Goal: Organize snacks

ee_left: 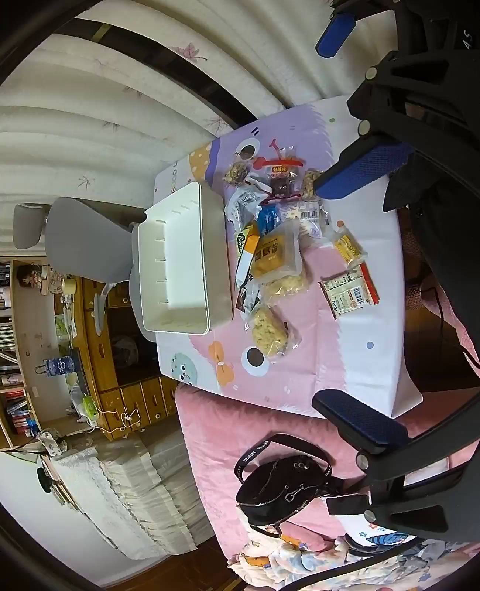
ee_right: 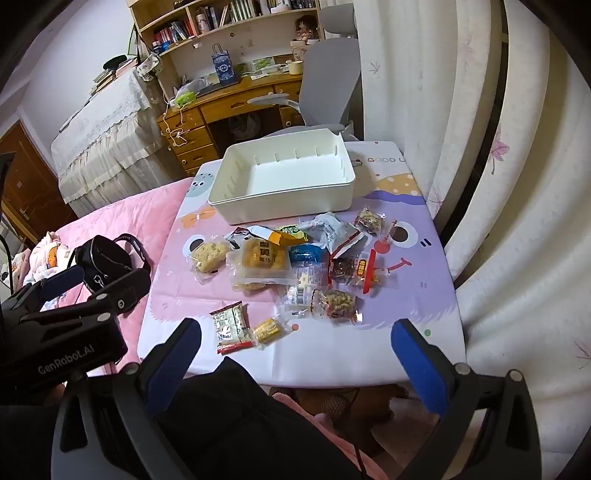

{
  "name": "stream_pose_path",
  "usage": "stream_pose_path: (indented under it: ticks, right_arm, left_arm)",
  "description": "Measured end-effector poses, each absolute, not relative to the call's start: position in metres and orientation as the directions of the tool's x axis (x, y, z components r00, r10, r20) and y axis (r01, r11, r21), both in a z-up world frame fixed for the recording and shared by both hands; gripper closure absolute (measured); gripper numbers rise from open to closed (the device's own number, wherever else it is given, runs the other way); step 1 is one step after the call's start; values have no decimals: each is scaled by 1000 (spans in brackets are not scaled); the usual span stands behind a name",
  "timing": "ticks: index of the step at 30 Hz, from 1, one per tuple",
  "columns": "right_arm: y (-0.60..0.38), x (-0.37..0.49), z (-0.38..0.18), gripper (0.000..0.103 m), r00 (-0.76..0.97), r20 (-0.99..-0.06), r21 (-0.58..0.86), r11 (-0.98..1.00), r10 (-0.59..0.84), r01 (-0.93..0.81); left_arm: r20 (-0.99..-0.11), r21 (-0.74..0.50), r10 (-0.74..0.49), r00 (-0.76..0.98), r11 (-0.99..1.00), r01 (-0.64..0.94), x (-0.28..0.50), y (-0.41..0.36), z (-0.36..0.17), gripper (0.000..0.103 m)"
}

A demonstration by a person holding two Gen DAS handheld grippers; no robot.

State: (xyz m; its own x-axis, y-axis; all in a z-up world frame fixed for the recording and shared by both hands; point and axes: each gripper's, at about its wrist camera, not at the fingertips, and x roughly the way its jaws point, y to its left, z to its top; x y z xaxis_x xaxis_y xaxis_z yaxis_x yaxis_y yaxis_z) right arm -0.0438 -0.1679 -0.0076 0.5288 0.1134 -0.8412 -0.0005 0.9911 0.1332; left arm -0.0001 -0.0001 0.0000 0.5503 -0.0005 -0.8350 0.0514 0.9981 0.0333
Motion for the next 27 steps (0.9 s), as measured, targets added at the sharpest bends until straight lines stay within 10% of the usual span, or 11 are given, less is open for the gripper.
stream_pose_path:
  ticks: [27]
  right_arm:
    - [-170,-39,-9,0,526,-842,137,990,122,-10]
  left_arm:
    - [-839,33,6,545,999,41,-1,-5,-8,1]
